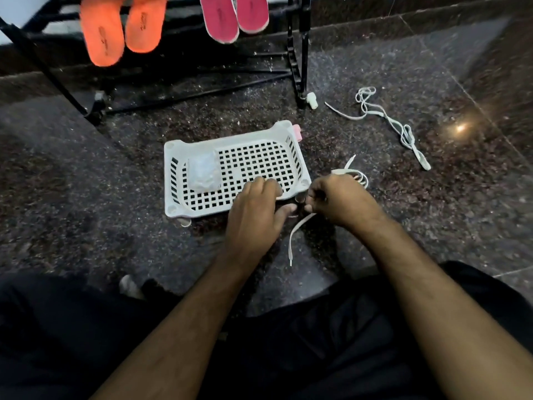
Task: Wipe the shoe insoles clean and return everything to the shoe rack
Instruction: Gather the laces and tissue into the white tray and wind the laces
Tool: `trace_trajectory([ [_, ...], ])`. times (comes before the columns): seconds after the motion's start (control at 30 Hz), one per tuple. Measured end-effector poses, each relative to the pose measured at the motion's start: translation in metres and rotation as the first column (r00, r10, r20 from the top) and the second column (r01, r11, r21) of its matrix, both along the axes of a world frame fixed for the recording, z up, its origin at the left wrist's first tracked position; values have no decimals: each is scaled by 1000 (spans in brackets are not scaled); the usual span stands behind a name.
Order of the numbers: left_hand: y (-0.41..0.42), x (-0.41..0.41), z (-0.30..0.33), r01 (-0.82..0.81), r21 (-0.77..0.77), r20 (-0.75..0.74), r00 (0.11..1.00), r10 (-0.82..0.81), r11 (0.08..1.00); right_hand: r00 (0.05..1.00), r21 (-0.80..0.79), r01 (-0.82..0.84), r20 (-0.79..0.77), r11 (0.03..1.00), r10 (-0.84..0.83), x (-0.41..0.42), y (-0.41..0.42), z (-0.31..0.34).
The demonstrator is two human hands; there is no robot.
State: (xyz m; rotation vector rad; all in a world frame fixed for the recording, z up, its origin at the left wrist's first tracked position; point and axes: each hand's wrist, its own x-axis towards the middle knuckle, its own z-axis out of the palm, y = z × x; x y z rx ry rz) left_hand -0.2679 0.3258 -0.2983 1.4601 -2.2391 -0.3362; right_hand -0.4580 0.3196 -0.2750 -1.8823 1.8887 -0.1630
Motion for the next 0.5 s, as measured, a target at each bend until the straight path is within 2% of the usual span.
trace_trajectory([
  [0.1,-6,-6,-7,30,71,-12,1000,-29,997,994,112,-47,-95,993,58,7,3,-2],
  [0.2,-7,-8,-8,16,109,-32,999,-12,994,942,199,-185,-243,962,231,22,8,-3],
  [0.33,-11,-6,-7,-27,123,-124,991,42,992,843,181,-324,-391,929,370,48,13,-6],
  [0.43,-15,-4,-7,-44,148,-221,972,76,988,812,199,-363,-411,910,414,57,12,-7],
  [0.5,-17,-3,-8,-47,150,-283,955,89,988,815,251,-374,-370,893,446,53,11,-7],
])
